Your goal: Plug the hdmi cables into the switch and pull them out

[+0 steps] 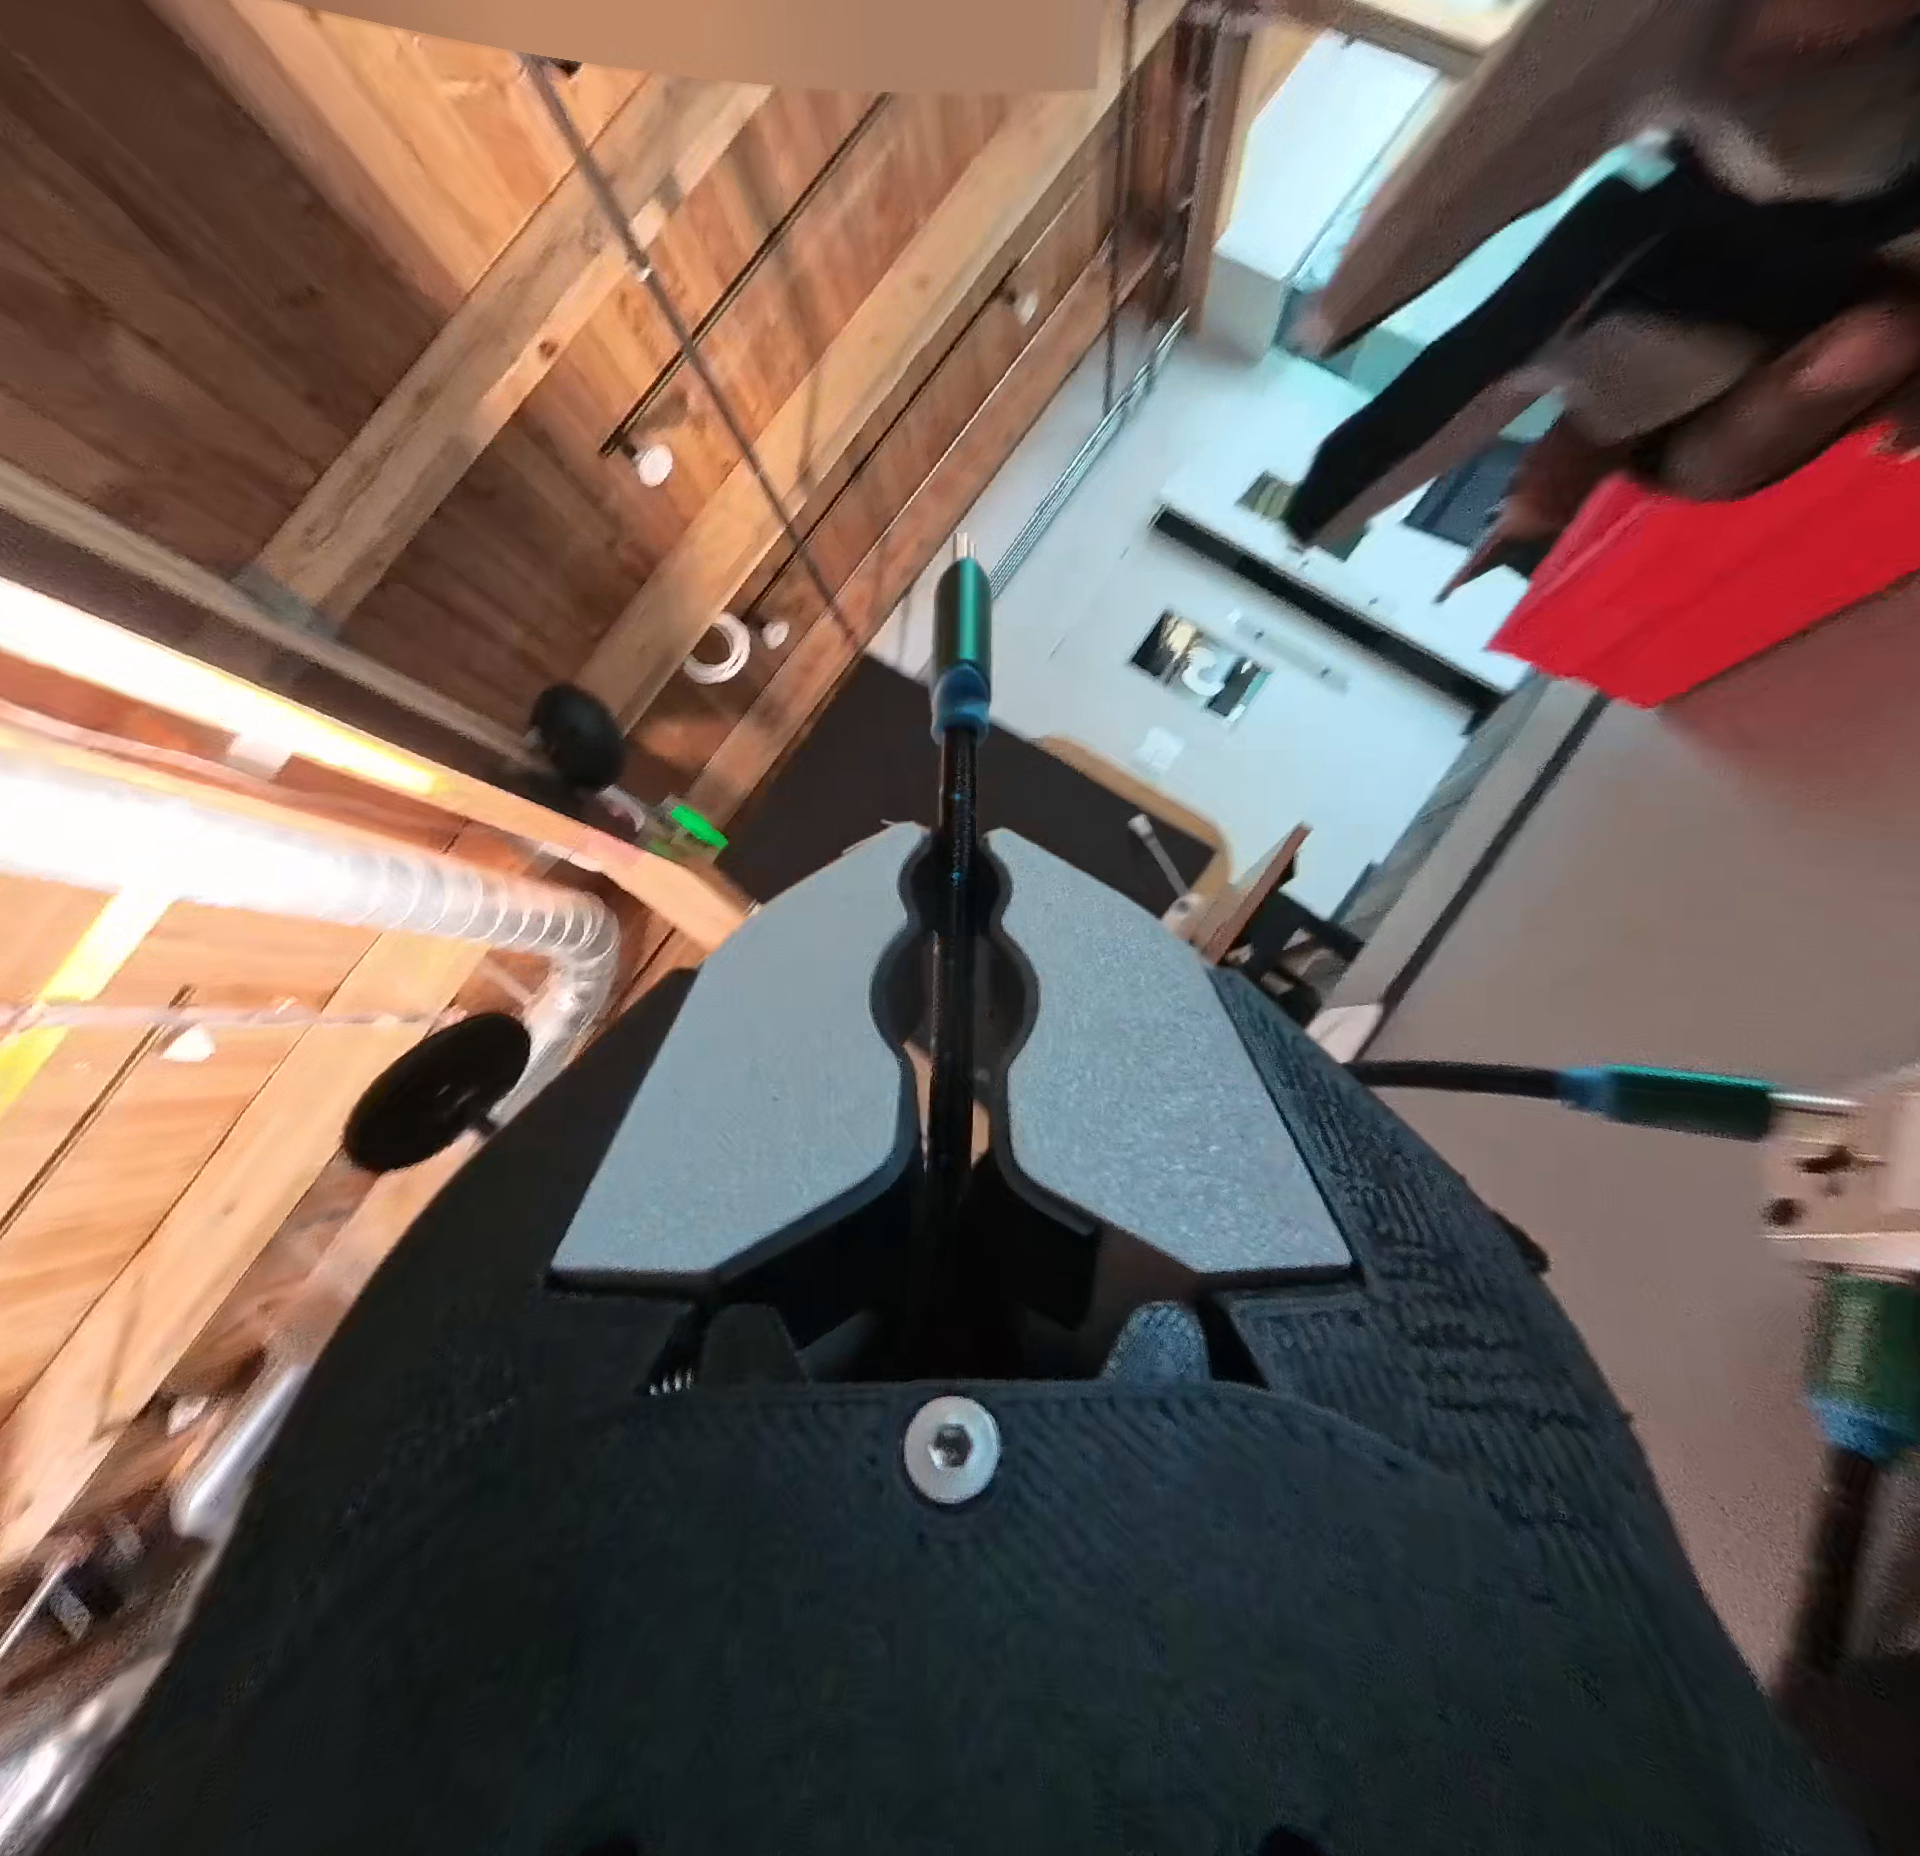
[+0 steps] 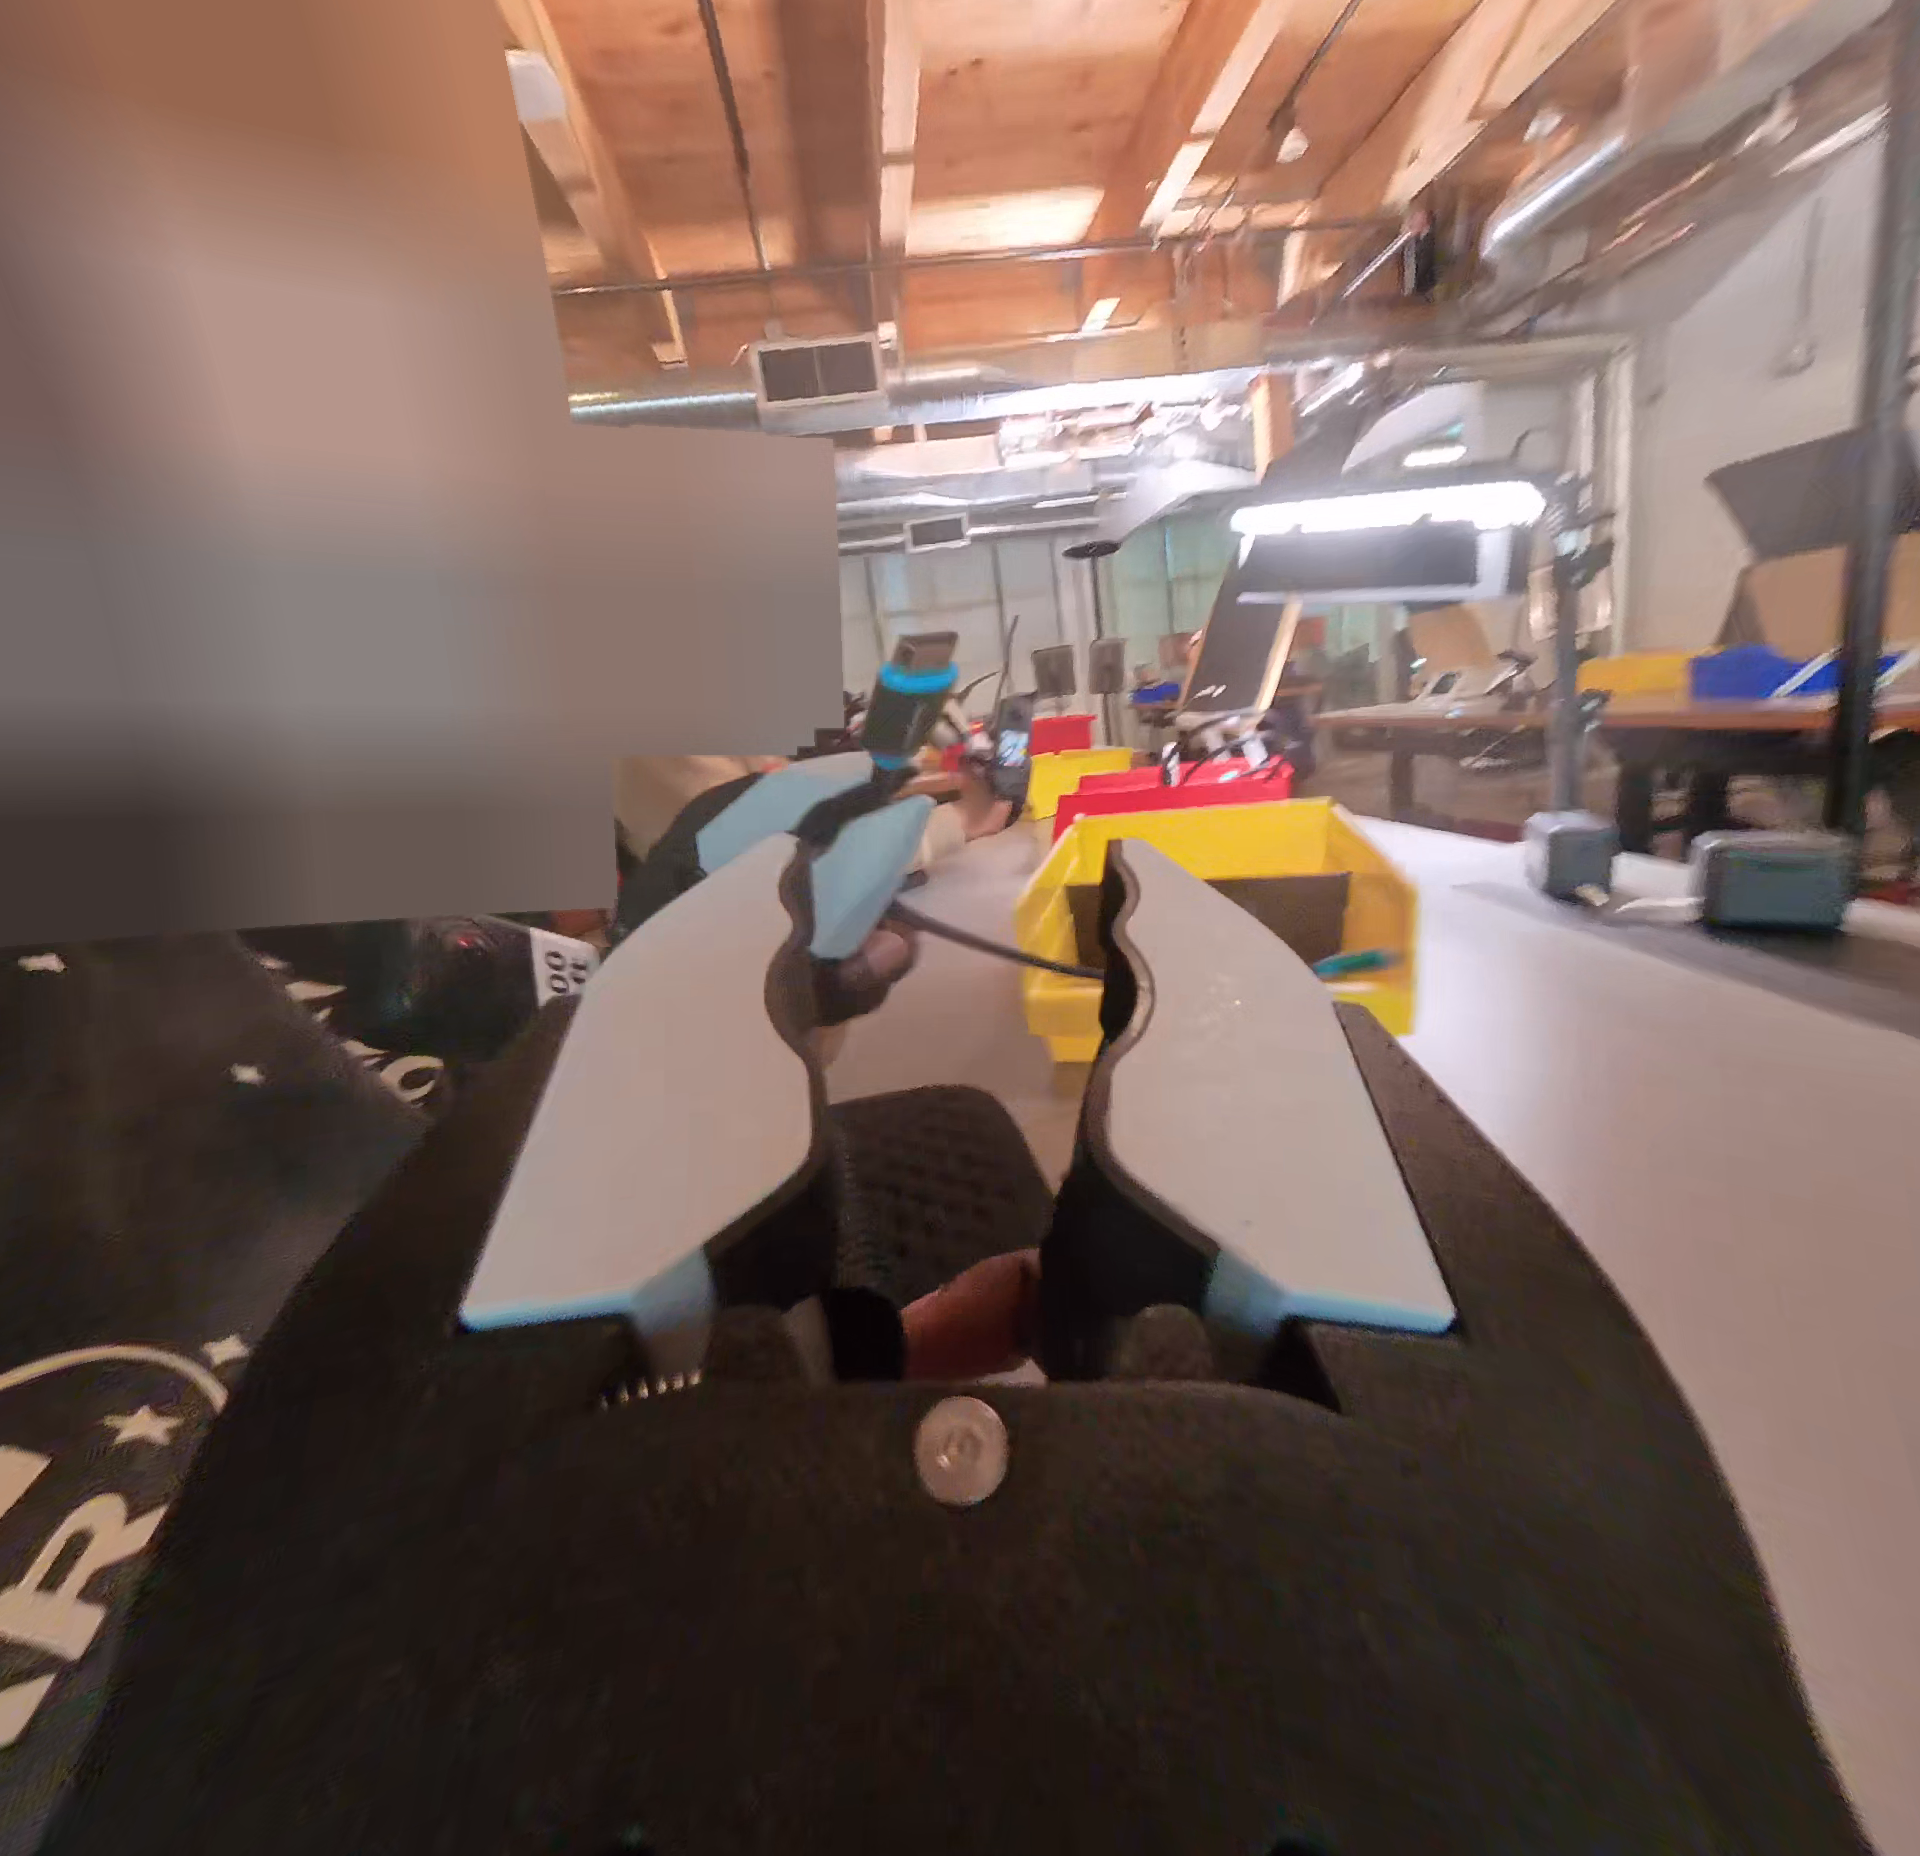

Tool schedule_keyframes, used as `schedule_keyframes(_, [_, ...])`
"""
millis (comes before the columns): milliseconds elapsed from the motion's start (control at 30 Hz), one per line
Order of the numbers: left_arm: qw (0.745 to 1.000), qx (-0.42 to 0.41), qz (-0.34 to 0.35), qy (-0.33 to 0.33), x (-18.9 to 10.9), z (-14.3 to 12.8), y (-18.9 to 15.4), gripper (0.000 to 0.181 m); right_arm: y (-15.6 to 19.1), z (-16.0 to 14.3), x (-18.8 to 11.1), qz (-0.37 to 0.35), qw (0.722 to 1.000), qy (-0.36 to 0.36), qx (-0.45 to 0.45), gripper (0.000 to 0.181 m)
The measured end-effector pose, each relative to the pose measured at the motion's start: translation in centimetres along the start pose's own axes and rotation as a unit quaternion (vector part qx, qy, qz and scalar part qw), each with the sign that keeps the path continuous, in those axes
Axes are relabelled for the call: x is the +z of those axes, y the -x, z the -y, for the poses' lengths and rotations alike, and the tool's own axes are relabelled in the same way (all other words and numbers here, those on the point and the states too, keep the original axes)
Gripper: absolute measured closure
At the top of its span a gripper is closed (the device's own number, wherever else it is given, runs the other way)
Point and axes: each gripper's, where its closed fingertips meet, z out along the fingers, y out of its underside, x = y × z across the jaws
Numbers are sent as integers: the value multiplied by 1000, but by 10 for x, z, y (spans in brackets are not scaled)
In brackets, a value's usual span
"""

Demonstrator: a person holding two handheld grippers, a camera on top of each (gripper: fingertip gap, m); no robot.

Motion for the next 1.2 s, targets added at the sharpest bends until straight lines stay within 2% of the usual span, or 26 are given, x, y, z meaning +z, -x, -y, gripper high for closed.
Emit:
schedule_keyframes(133, [996, -44, -64, -34, -2, 6, -46, 176, 4, -24, 4, 22, 999, 22, 28, 122])
schedule_keyframes(367, [990, -50, -119, -62, -6, 8, -66, 175, 6, -33, 6, 20, 997, 68, -16, 133])
schedule_keyframes(433, [990, -37, -124, -62, -7, 7, -70, 175, 5, -38, 6, 18, 997, 79, -16, 139])
schedule_keyframes(500, [989, -31, -132, -64, -9, 8, -74, 175, 4, -42, 6, 17, 996, 84, -18, 157])
schedule_keyframes(533, [988, -35, -135, -64, -9, 7, -75, 175, 4, -43, 5, 20, 996, 88, -20, 157])
schedule_keyframes(633, [981, -102, -153, -63, -10, 7, -77, 174, 5, -43, 4, 23, 996, 84, -38, 158])
schedule_keyframes(700, [965, -198, -147, -91, -11, 16, -63, 158, 3, -40, 3, 10, 996, 71, -51, 158])
schedule_keyframes(767, [922, -331, -128, -157, -18, 31, -35, 149, -1, -38, 2, 1, 997, 60, -49, 158])
schedule_keyframes(833, [843, -463, -145, -233, -30, 44, -14, 148, -3, -36, 1, -4, 998, 49, -43, 158])
schedule_keyframes(867, [798, -519, -176, -250, -34, 46, -12, 150, -4, -36, 1, -7, 998, 46, -42, 158])
schedule_keyframes(933, [709, -599, -288, -238, -37, 51, -28, 152, -5, -35, 1, -10, 998, 40, -43, 158])
schedule_keyframes(1000, [633, -646, -385, -185, -38, 53, -55, 152, -4, -35, 2, -8, 999, 35, -40, 158])
schedule_keyframes(1033, [611, -661, -409, -148, -35, 51, -69, 151, -3, -35, 3, -6, 999, 33, -36, 158])
schedule_keyframes(1067, [606, -667, -418, -114, -32, 48, -81, 152, -6, -36, 3, -15, 999, 30, -34, 159])
schedule_keyframes(1100, [612, -668, -413, -94, -29, 46, -87, 152, -9, -37, 3, -24, 998, 33, -37, 159])
schedule_keyframes(1200, [631, -665, -389, -92, -24, 42, -85, 147, -10, -36, 2, -30, 999, 24, -37, 159])
